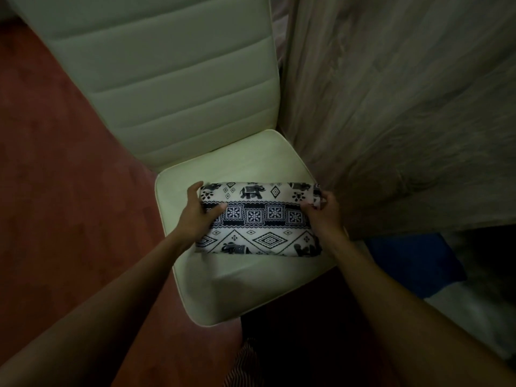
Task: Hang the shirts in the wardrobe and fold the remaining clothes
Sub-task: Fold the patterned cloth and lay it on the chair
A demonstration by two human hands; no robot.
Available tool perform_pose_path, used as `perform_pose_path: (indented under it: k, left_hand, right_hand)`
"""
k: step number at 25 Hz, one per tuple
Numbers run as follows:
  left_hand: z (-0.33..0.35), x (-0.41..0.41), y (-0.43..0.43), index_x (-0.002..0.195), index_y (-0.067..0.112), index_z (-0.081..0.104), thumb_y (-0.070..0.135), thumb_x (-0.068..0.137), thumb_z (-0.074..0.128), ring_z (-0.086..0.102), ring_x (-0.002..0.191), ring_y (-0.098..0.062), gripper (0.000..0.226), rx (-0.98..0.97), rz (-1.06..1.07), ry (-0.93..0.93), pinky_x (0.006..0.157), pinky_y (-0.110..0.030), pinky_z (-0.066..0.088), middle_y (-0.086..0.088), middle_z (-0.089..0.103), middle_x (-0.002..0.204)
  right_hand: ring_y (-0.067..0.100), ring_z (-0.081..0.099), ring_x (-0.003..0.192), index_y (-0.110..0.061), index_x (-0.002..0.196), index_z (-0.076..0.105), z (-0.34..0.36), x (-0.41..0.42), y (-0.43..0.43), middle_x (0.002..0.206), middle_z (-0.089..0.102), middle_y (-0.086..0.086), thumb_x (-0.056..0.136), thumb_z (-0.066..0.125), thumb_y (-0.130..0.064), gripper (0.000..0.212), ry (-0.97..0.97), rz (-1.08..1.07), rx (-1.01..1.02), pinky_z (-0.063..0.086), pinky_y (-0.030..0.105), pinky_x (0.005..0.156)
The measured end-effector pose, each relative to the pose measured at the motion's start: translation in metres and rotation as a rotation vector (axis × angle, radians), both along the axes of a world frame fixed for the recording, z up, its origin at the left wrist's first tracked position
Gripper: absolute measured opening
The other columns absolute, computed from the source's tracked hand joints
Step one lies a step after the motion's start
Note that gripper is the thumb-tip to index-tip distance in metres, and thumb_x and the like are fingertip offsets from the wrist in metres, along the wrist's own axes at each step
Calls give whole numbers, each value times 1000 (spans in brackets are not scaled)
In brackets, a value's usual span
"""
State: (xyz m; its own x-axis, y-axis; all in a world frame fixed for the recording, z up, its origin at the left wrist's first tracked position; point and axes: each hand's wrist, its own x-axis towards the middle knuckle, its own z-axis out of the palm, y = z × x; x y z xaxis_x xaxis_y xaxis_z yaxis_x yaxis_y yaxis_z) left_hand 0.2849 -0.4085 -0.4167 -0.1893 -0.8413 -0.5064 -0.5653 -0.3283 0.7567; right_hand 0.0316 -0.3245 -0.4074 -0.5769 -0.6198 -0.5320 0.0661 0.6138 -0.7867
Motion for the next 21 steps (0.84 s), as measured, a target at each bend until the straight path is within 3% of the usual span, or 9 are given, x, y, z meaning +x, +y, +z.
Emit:
perform_pose_path:
  k: [2, 5, 8, 10, 12, 14, 16, 18, 21]
  left_hand:
    - [2, -9, -3, 140, 19, 21, 37, 83, 66, 57, 92, -23, 74, -65, 12, -72, 91, -43, 49, -2, 53, 106]
    - [-5, -13, -5, 140, 15, 25, 49, 77, 69, 53, 113, -30, 84, -117, 71, -159, 98, -49, 44, -10, 49, 125]
    - [-21, -1, -4, 131, 13, 37, 71, 64, 67, 49, 118, -32, 94, -27, 135, -281, 101, -50, 41, -12, 50, 127]
    - [-21, 0, -6, 122, 10, 47, 78, 56, 66, 62, 105, -27, 97, 152, 219, -97, 91, -45, 50, -10, 60, 118]
    - [-14, -4, -8, 110, 8, 61, 68, 66, 66, 70, 88, -26, 74, 318, 234, 130, 78, -38, 56, -12, 72, 100]
    - [-11, -9, -10, 98, 10, 67, 59, 74, 64, 72, 78, -25, 55, 396, 196, 170, 67, -32, 57, -12, 74, 86]
    - [-11, -14, -7, 96, 9, 65, 54, 75, 66, 72, 72, -25, 51, 479, 185, 162, 59, -31, 57, -12, 74, 82]
    - [-11, -18, -5, 101, 7, 63, 52, 72, 70, 72, 76, -29, 53, 553, 196, 172, 61, -36, 57, -16, 73, 87]
    - [-8, -21, -2, 109, 8, 61, 45, 71, 74, 71, 84, -33, 54, 561, 209, 227, 69, -43, 57, -16, 72, 96]
  right_hand:
    - [21, 58, 99, -7, 121, 51, -5, -7, -3, 116, 61, 10, 87, 64, -12, 37, 93, -48, 23, 51, 39, 88]
    - [22, 55, 102, -9, 117, 49, -16, -12, -8, 121, 57, 12, 87, 64, -22, 36, 128, -74, 80, 50, 42, 90]
    - [32, 53, 113, -12, 123, 43, -29, -14, -5, 126, 52, 13, 71, 68, -56, 72, 77, -41, 207, 49, 51, 93]
    - [29, 55, 112, -10, 128, 38, -33, -17, -4, 124, 53, 10, 68, 74, -55, 84, -107, -73, 203, 48, 49, 95]
    - [26, 58, 108, -12, 129, 37, -33, -18, -5, 122, 56, 6, 56, 84, -54, 96, -303, -70, 162, 50, 47, 94]
    - [26, 63, 104, -11, 129, 44, -36, -15, -8, 121, 62, 9, 39, 91, -52, 110, -388, 2, 158, 54, 47, 89]
    - [26, 67, 95, -6, 117, 58, -35, -8, -7, 111, 68, 13, 54, 91, -30, 75, -452, 46, 168, 56, 43, 82]
    - [24, 69, 84, -6, 98, 66, -31, -4, -4, 95, 70, 14, 68, 83, -11, 35, -498, 49, 184, 56, 36, 74]
    - [23, 69, 82, -9, 95, 66, -30, -5, 7, 93, 71, 11, 70, 80, -6, 28, -505, 33, 111, 56, 33, 72]
